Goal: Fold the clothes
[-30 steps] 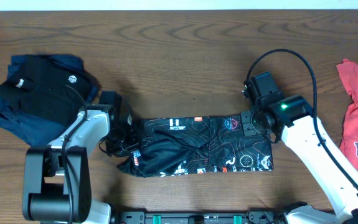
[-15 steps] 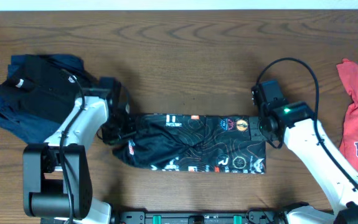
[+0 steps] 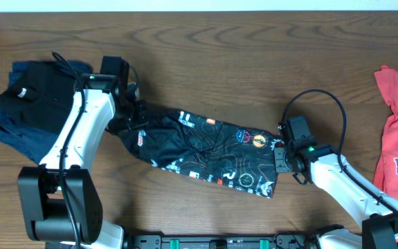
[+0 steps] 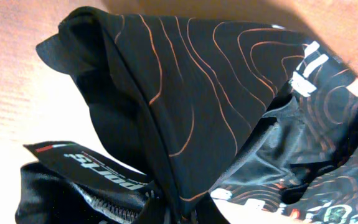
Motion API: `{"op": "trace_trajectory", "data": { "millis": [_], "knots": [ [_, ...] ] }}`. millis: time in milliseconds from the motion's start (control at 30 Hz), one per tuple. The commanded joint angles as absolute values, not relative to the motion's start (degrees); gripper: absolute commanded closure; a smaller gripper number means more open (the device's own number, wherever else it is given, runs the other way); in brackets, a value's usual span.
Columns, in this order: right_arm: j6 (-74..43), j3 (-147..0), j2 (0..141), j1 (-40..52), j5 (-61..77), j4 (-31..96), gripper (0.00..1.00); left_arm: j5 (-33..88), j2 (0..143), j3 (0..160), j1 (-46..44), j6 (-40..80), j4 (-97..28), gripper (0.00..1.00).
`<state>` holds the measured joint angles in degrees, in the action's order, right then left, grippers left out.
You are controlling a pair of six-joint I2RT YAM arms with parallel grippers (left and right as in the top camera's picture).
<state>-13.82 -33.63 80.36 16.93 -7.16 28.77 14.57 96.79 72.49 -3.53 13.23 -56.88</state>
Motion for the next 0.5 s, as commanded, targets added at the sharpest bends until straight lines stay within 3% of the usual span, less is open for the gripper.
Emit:
{"op": "trace_trajectory", "data": {
  "millis": [0, 467],
  "knots": [
    [-13.6, -32.4, 79.9, 16.5, -3.4, 27.4, 0.95, 13.8, 96.5, 75.9, -3.6, 12.5, -57.6, 0.94],
    [-15.3, -32.4, 82.3, 16.6, 2.4, 24.2, 0.96, 15.9, 96.5, 83.6, -5.7, 12.5, -59.5, 0.94]
  ]
}}
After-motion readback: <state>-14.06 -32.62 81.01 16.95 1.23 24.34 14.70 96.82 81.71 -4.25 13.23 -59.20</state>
